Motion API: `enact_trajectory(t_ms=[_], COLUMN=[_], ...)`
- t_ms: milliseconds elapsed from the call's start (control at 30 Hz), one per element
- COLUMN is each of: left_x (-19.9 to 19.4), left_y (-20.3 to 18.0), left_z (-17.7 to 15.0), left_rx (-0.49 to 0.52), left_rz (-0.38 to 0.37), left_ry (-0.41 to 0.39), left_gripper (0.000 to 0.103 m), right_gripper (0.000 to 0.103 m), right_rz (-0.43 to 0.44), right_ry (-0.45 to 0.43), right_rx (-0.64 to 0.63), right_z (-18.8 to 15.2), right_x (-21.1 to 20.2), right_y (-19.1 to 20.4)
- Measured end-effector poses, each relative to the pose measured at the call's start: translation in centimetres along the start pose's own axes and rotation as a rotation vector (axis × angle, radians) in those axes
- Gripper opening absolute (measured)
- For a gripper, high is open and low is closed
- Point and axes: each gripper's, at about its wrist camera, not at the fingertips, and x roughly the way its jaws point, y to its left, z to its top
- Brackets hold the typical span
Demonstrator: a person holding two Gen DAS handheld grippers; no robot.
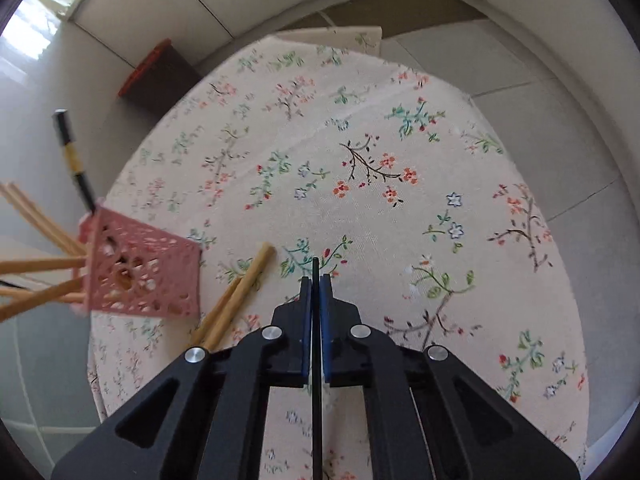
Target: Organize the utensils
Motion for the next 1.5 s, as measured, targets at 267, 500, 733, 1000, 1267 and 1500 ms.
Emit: enact_trajectory(t_ms=[267, 500, 733, 1000, 1267, 1500], left_x=[-0.4, -0.7, 0.0, 2.1, 1.9, 0.6], left_y=[-0.4, -0.6, -0.6, -1.0, -0.7, -1.0], left_z=[0.6, 1.7, 2.2, 4.0, 4.8, 4.2], left_rx=[-0.008, -0.004, 0.006, 0.031, 0.006, 0.031], left_rz=[0.009, 0.025, 0.04, 0.065, 0.021, 0.017], left_ry=[-0.02, -0.029, -0.025, -0.061, -0.116, -0.108], left_gripper=[0.006, 0.006, 0.006, 0.006, 0.006, 0.006], right_gripper=[0.004, 0.004, 0.004, 0.0, 0.017, 0.026], right_rz=[0.169, 0.18, 0.173, 0.262, 0.048, -0.118], right_ry=[-0.227, -0.362, -0.408, -0.514, -0.255, 0.215], right_rx=[-0.187, -0.3, -0.278, -0.308, -0.359, -0.471], right_z=[-2.2, -2.2, 0.3, 4.1, 5.9, 1.5], right_x=[-15.3, -23.5, -28.0, -32.4, -24.1, -2.2], right_y=[4.7, 8.4, 9.3, 12.9, 11.0, 3.9])
